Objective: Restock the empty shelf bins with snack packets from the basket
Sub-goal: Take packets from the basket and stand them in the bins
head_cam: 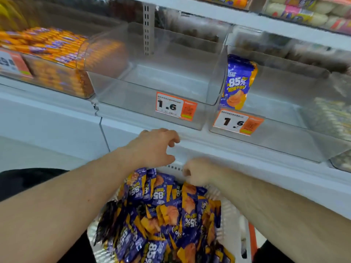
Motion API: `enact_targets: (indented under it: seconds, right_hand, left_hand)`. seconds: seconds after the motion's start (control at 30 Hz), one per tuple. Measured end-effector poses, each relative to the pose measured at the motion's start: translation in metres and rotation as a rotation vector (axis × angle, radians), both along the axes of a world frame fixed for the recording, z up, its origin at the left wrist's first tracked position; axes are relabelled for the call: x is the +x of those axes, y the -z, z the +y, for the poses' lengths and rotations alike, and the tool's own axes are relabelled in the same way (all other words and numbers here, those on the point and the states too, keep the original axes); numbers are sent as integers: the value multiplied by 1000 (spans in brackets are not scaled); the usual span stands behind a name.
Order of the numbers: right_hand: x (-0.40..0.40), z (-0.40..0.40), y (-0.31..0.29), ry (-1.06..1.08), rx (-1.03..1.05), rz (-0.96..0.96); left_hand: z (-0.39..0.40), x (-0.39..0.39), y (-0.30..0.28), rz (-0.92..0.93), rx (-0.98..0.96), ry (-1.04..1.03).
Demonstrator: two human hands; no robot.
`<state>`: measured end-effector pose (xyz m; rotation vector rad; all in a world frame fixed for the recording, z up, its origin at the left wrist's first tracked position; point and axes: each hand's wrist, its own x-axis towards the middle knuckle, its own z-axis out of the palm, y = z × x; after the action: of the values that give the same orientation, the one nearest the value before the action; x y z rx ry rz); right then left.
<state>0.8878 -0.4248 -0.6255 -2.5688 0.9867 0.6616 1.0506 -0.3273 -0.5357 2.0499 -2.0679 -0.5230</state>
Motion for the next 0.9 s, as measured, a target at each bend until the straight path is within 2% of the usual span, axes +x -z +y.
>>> enact_targets:
  seconds: [0.1, 0.23, 0.37, 0.47, 0.53, 0.63, 0.7, 0.8, 0.9]
  right_hand:
    - [1, 10, 44, 20, 61, 118]
    - [-8, 21, 83, 44, 83, 131]
    - [-16, 25, 98, 134, 118, 123]
    - [-20, 25, 99, 194, 119, 37]
    - [-19, 26, 97, 159, 121, 35]
    - [-15, 27, 84, -29, 97, 194]
    - [-8, 25, 62, -115, 50, 221]
    - [-2, 15, 17, -137, -1, 139]
    - [-6, 3, -26, 71, 67, -91]
  left_hand:
    - [-1, -4, 9, 47, 170, 106]
    - [-3, -10, 11, 28, 258, 187]
    - [-6, -9, 11, -7, 300, 203]
    - [-8, -9, 12, -16, 308, 195]
    - [-8, -10, 12, -9, 322, 192]
    - [-7, -9, 12, 7, 345, 184]
    - [-6, -6, 13, -3, 380, 175]
    - [-5, 0, 13, -50, 461, 146]
    - [-5, 11, 1, -78, 533, 71]
